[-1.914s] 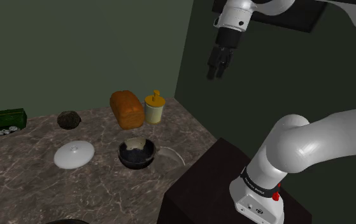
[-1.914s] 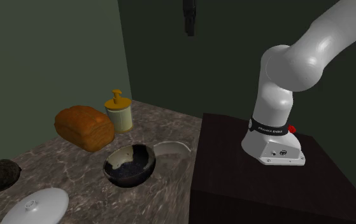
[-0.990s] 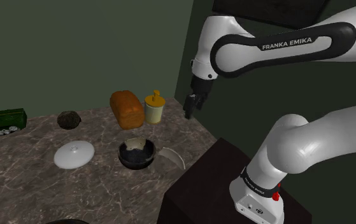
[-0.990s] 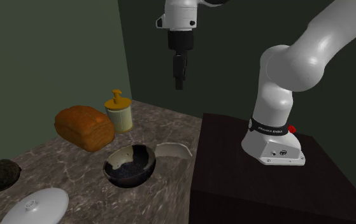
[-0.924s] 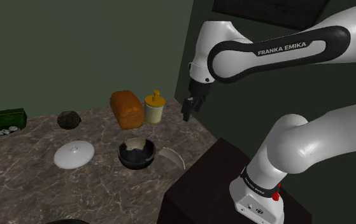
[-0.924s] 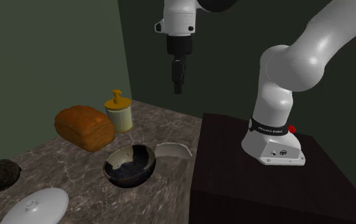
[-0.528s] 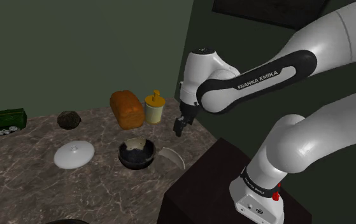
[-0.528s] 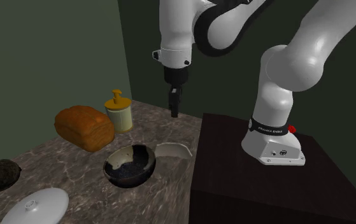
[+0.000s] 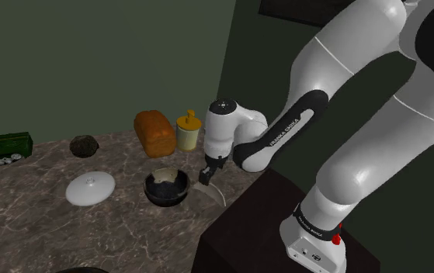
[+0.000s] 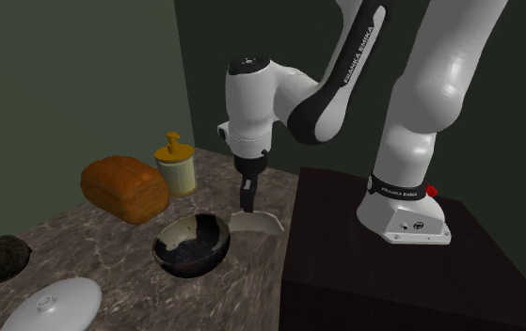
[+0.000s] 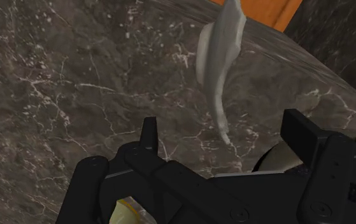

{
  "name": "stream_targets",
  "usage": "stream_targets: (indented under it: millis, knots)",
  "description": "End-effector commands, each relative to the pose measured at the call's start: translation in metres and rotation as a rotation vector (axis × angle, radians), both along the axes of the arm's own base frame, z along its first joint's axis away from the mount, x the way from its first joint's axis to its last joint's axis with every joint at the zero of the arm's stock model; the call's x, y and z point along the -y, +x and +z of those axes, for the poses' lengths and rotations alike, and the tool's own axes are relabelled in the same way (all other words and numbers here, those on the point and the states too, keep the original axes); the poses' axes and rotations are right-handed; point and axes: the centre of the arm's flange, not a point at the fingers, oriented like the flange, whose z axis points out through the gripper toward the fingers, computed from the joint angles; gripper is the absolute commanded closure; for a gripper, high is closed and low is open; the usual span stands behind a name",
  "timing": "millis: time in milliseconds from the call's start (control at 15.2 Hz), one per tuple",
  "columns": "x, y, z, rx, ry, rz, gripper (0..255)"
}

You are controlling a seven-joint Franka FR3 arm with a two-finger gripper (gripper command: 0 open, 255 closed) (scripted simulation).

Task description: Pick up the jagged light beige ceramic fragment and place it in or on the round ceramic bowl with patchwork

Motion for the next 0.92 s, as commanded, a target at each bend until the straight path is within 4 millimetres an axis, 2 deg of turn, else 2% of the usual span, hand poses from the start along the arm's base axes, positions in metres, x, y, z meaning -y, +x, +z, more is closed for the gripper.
stream_targets:
  millis: [0,528,858]
  knots:
    - [-0.006,0.003,-0.027,0.016,-0.026,0.010,0]
    - [0.004,0.007,-0.069,0.017,-0.029,0.010,0]
    - [0.004,0.007,-0.069,0.017,-0.029,0.010,0]
